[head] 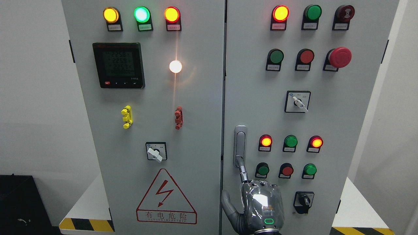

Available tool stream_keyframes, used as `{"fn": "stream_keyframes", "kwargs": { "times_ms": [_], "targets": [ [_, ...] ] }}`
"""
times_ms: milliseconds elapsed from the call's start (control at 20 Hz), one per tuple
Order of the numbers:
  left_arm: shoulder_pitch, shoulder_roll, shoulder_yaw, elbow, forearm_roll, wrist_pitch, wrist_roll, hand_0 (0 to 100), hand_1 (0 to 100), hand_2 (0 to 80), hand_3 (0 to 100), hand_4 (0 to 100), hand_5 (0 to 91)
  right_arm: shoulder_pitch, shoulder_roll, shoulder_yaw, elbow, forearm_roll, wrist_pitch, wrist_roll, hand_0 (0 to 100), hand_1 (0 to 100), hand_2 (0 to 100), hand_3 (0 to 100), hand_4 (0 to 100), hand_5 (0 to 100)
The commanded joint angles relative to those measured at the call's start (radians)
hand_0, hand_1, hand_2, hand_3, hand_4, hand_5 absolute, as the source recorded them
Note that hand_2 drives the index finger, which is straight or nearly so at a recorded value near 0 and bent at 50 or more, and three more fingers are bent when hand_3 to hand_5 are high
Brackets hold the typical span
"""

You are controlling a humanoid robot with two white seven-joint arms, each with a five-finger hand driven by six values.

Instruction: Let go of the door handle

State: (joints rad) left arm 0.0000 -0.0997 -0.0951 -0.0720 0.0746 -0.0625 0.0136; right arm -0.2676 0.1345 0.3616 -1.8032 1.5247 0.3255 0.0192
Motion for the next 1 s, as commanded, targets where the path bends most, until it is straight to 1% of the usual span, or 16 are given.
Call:
{"fn": "stream_keyframes", "kwargs": {
  "times_ms": [0, 952],
  "targets": [
    [0.017, 0.0, 0.0, 0.0, 0.001, 0.0, 0.0, 12, 56, 0.0, 0, 0, 0.0, 0.002, 0.001, 0.0, 0.013, 0.0, 0.001, 0.002, 52, 18, 0, 100, 96, 100],
    [0.017, 0.0, 0.0, 0.001, 0.001, 0.0, 0.0, 12, 56, 0.0, 0, 0, 0.0, 0.004, 0.001, 0.007, 0.031, -0.005, 0.0, 0.002, 50, 17, 0, 100, 96, 100]
  ]
}}
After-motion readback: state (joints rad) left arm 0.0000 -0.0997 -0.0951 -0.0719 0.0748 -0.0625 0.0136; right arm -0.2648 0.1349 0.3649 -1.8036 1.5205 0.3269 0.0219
